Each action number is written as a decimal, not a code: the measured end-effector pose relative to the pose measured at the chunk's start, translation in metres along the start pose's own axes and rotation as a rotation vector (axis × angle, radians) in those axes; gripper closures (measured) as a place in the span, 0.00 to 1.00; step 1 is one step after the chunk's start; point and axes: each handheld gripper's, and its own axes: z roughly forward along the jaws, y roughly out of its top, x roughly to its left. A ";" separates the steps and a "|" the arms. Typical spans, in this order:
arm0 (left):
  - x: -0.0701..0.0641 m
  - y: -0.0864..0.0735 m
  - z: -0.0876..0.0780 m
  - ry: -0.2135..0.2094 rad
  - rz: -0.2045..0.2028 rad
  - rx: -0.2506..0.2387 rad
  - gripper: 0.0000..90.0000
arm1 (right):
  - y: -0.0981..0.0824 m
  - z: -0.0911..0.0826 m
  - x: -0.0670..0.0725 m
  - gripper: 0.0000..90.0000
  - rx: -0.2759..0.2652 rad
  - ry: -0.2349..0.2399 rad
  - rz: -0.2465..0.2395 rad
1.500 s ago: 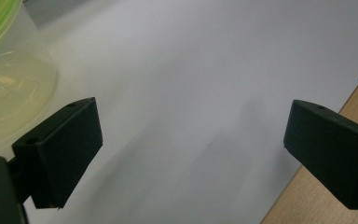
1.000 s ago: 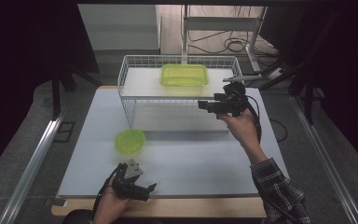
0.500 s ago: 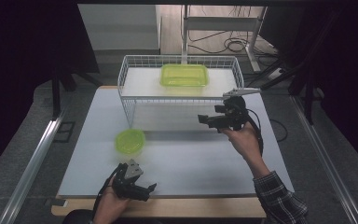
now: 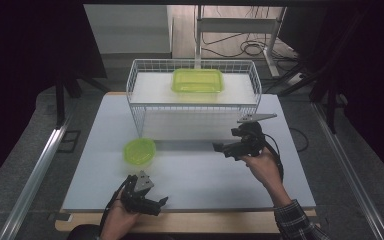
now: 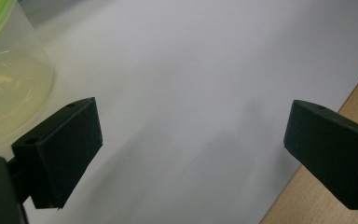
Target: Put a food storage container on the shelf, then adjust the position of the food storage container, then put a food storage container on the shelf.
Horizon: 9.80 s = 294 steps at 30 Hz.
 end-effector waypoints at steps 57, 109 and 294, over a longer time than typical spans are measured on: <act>0.006 0.011 -0.013 0.007 -0.031 -0.025 0.11 | -0.132 0.005 0.000 0.03 0.081 -0.131 -0.017; 0.150 0.034 0.000 0.194 -0.260 -0.060 1.00 | -0.138 0.012 -0.004 0.07 0.126 -0.111 -0.028; 0.005 -0.001 -0.004 0.061 0.042 -0.065 0.02 | -0.027 0.043 -0.028 0.90 0.086 0.416 0.478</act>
